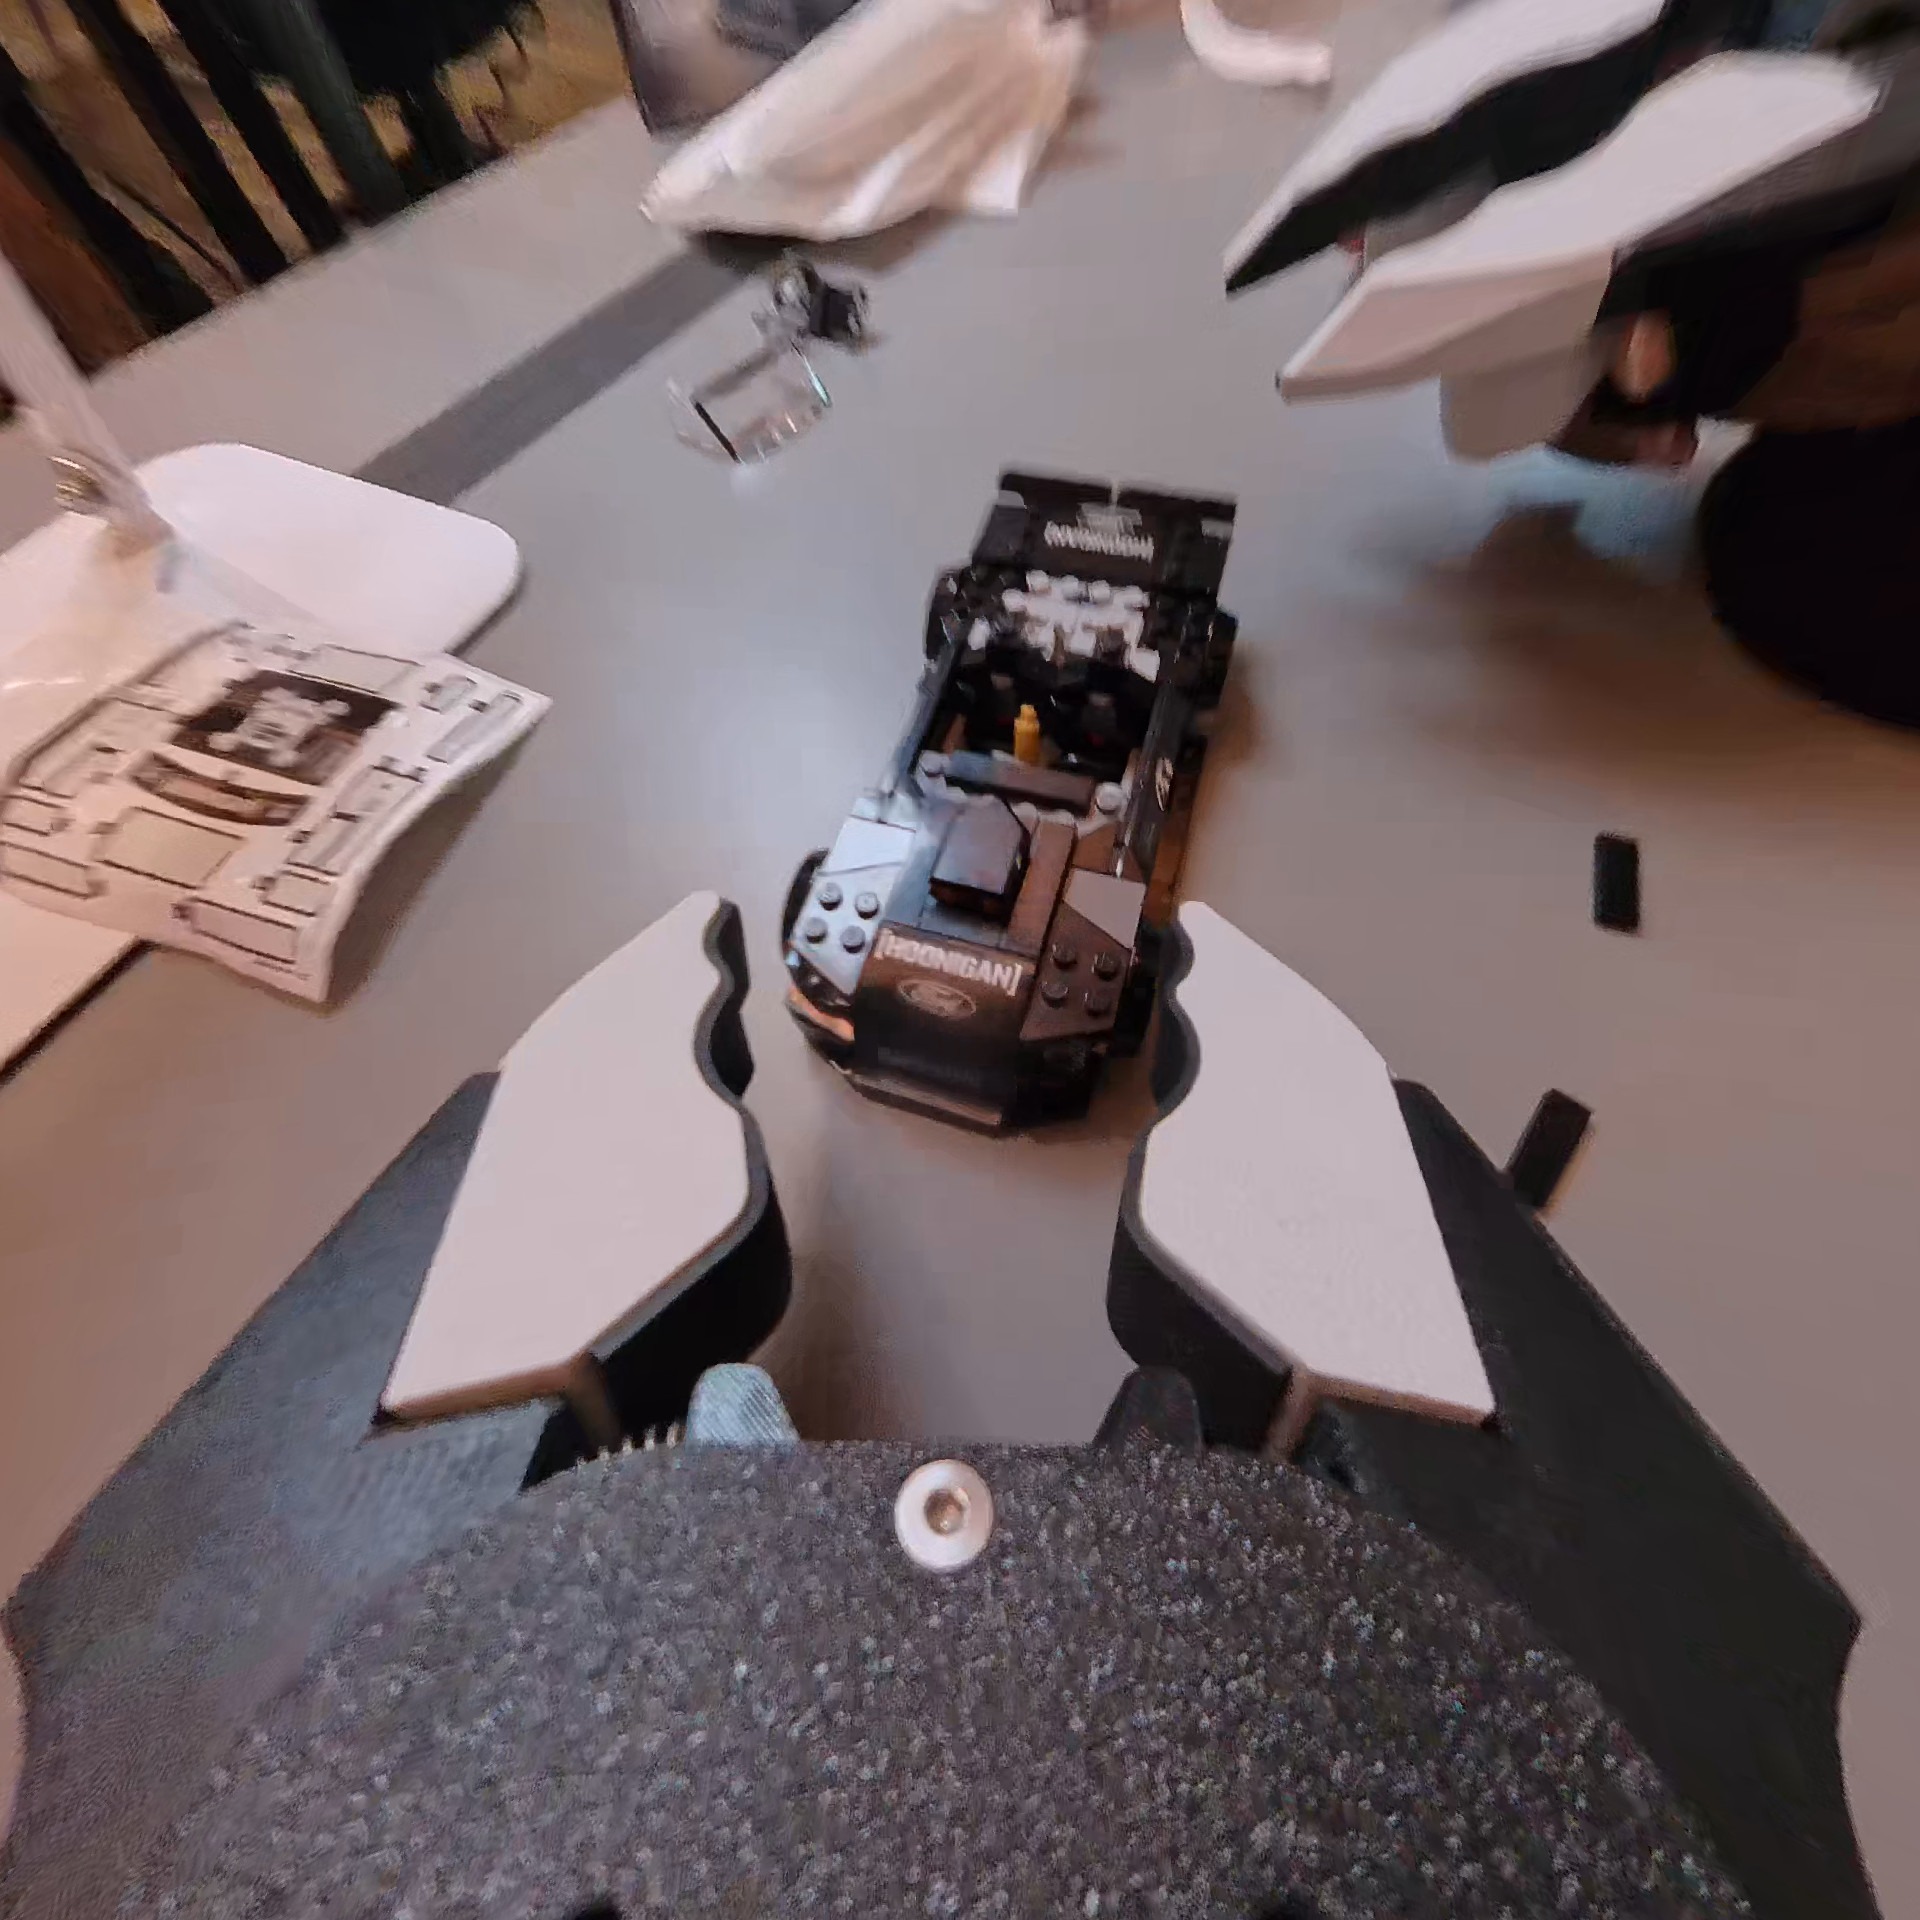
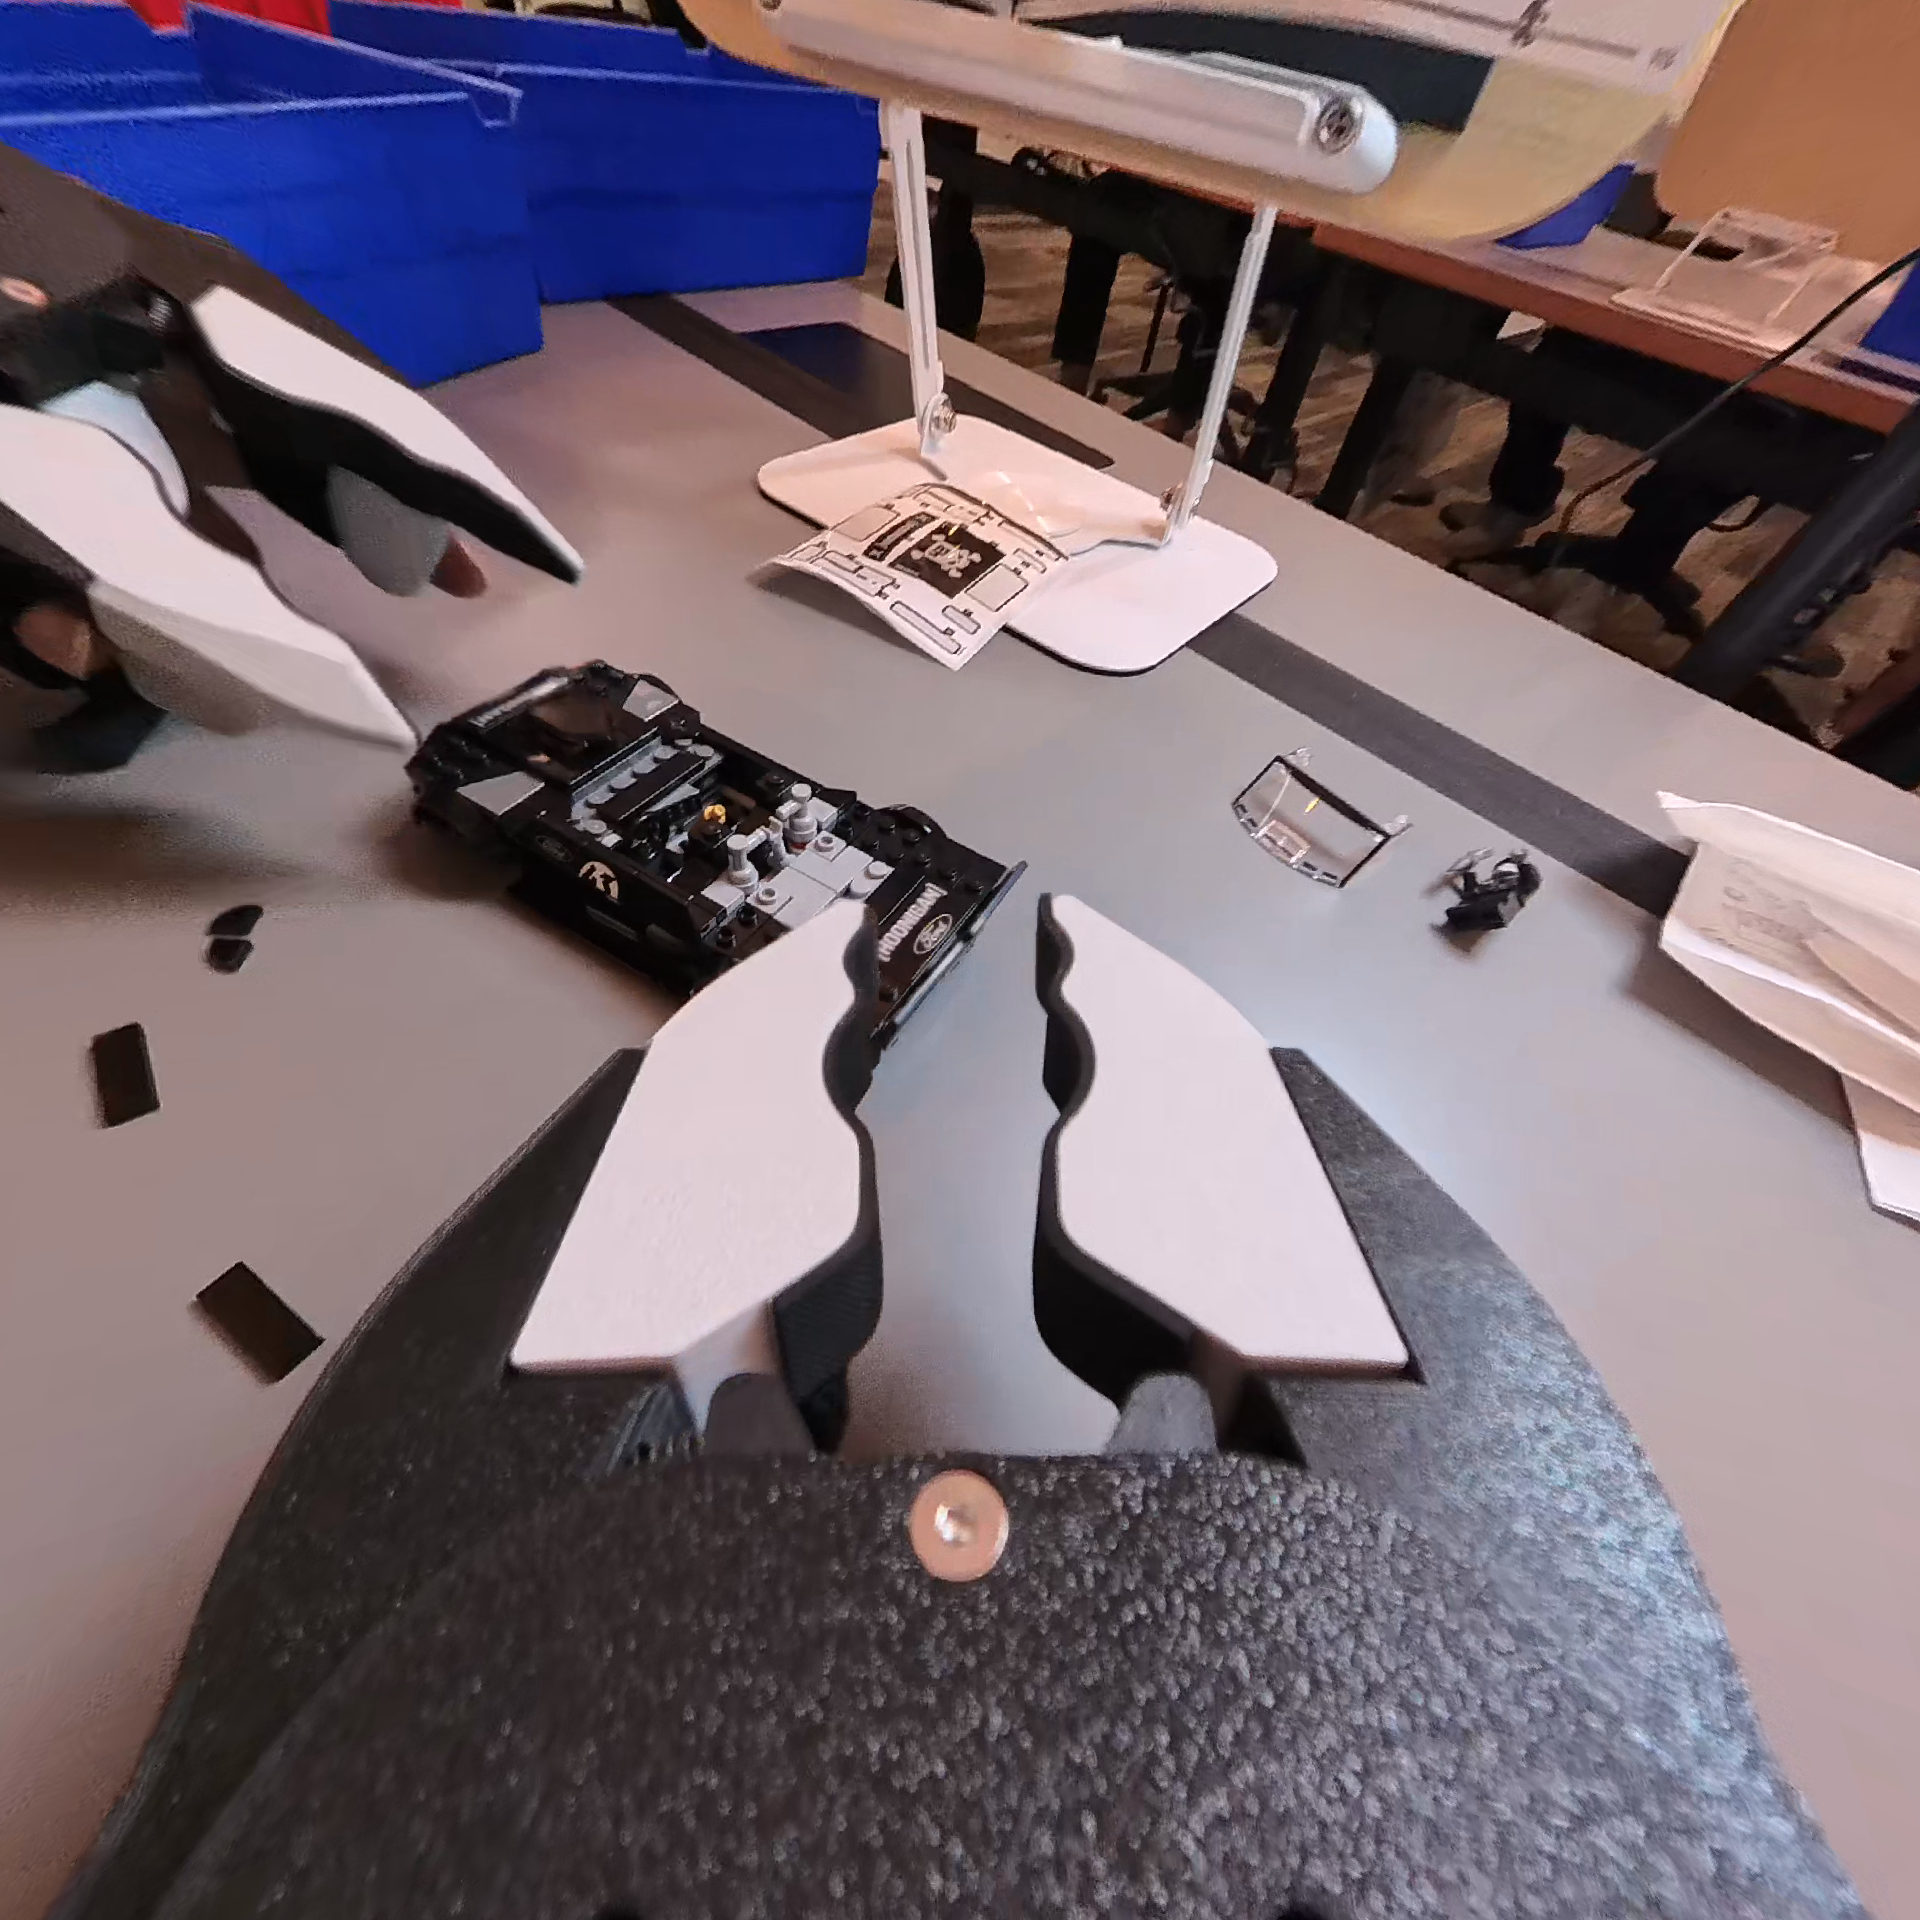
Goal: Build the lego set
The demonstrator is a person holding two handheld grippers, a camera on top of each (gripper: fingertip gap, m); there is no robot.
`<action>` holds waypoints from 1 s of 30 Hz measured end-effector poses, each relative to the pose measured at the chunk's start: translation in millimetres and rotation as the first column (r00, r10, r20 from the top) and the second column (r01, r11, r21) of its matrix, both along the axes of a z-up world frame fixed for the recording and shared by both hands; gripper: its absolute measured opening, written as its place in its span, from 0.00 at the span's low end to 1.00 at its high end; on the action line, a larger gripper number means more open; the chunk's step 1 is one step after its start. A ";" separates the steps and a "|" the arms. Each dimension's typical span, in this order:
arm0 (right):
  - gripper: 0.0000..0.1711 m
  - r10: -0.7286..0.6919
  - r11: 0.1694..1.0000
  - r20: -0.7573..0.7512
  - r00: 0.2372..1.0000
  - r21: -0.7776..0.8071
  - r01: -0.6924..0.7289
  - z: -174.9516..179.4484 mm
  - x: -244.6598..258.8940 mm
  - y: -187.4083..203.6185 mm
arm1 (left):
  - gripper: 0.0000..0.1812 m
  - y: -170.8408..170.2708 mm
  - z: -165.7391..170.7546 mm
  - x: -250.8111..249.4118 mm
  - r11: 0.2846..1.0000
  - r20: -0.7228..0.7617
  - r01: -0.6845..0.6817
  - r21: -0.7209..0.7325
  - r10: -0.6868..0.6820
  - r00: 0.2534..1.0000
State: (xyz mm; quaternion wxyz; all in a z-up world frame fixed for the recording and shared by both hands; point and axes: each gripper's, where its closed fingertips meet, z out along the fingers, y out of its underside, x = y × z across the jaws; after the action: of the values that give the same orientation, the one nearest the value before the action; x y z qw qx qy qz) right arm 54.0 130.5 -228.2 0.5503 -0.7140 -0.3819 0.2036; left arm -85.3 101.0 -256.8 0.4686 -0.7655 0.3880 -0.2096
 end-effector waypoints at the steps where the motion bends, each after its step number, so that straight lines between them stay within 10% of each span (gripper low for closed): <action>1: 0.17 -0.007 1.000 -0.010 1.000 0.007 0.007 2.5 1.6 0.6 | 0.39 1.0 9.7 -4.3 0.999 0.038 -0.027 0.030 0.026 0.999; 11: 0.16 -0.039 0.997 -0.084 0.996 0.068 0.045 20.7 7.3 2.1 | 0.06 7.5 77.6 -50.2 0.942 0.282 -0.265 0.205 0.203 0.938; 30: 0.16 -0.116 0.961 -0.159 0.980 0.233 0.152 69.4 -0.1 3.0 | 0.00 14.1 107.4 -107.4 0.836 0.379 -0.470 0.283 0.353 0.856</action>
State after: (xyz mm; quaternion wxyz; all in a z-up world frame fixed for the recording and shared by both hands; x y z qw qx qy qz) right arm 53.9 133.5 -158.8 0.6723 -0.6489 -0.3142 0.1682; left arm -192.8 115.1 -149.4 0.6919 -0.6878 0.1652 -0.1447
